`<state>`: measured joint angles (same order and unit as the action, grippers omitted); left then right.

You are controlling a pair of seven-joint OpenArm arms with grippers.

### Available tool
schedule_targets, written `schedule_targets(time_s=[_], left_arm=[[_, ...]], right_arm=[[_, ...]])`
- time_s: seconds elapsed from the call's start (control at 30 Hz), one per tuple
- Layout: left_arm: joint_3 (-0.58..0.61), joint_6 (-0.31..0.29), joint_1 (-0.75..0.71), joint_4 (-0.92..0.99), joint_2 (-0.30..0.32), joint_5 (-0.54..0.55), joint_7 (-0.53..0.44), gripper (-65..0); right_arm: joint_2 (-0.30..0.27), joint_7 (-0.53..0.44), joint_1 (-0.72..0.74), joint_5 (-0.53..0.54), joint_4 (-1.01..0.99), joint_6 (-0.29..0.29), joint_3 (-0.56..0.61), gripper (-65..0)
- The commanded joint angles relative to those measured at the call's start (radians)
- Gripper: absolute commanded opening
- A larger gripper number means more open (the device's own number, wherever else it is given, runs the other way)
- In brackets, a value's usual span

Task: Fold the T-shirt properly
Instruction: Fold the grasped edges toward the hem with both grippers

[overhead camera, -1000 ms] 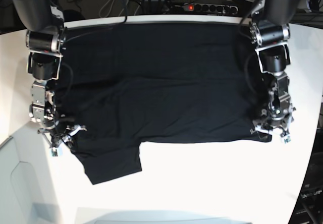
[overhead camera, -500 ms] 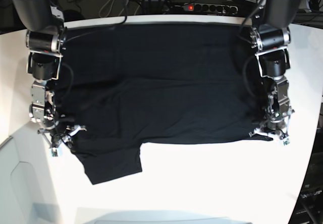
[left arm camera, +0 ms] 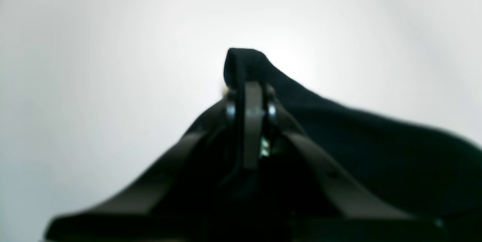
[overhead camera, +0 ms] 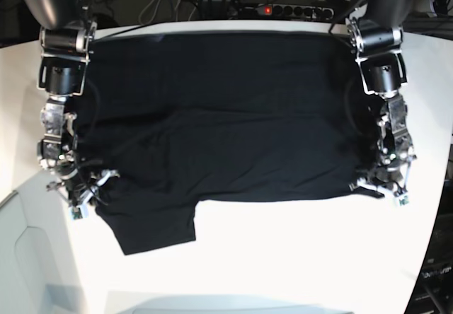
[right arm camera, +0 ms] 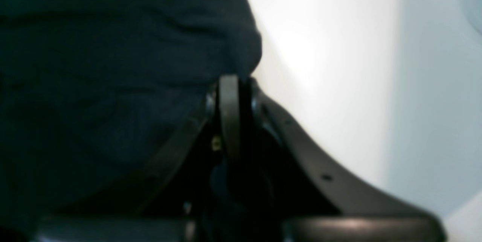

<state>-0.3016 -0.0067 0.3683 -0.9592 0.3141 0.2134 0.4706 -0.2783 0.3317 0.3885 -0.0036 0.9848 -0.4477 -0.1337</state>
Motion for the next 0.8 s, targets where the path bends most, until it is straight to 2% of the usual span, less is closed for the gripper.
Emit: schedule_targets(time_s=[0.0, 0.2, 0.33, 0.5, 0.63, 0.77], left_arm=[[-0.003, 0.000, 0.018, -0.057, 0.015, 0.001, -0.016, -65.0], [-0.005, 0.001, -0.098, -0.241, 0.013, 0.001, -0.017, -65.0], [-0.035, 0.001, -0.167, -0.329, 0.012, 0.001, -0.020, -65.0], [-0.133, 0.001, -0.237, -0.432, -0.040, 0.002, -0.017, -65.0], [-0.147, 0.000, -0.300, -0.490, -0.049, 0.005, -0.019, -65.0], [-0.153, 0.000, -0.381, -0.565, -0.059, 0.079, -0.023, -65.0]], right_arm=[[-0.014, -0.019, 0.016, 0.009, 0.056, 0.000, -0.004, -65.0], [-0.011, 0.036, -0.082, 0.009, 0.283, -0.004, -0.083, -65.0], [-0.011, 0.045, -0.159, 0.009, 0.400, -0.004, -0.091, -65.0], [-0.011, 0.040, -0.268, 0.009, 0.524, -0.004, -0.091, -65.0], [-0.009, 0.039, -0.339, 0.011, 0.609, -0.004, -0.091, -65.0], [-0.009, 0.039, -0.417, 0.011, 0.696, -0.004, -0.105, -65.0]])
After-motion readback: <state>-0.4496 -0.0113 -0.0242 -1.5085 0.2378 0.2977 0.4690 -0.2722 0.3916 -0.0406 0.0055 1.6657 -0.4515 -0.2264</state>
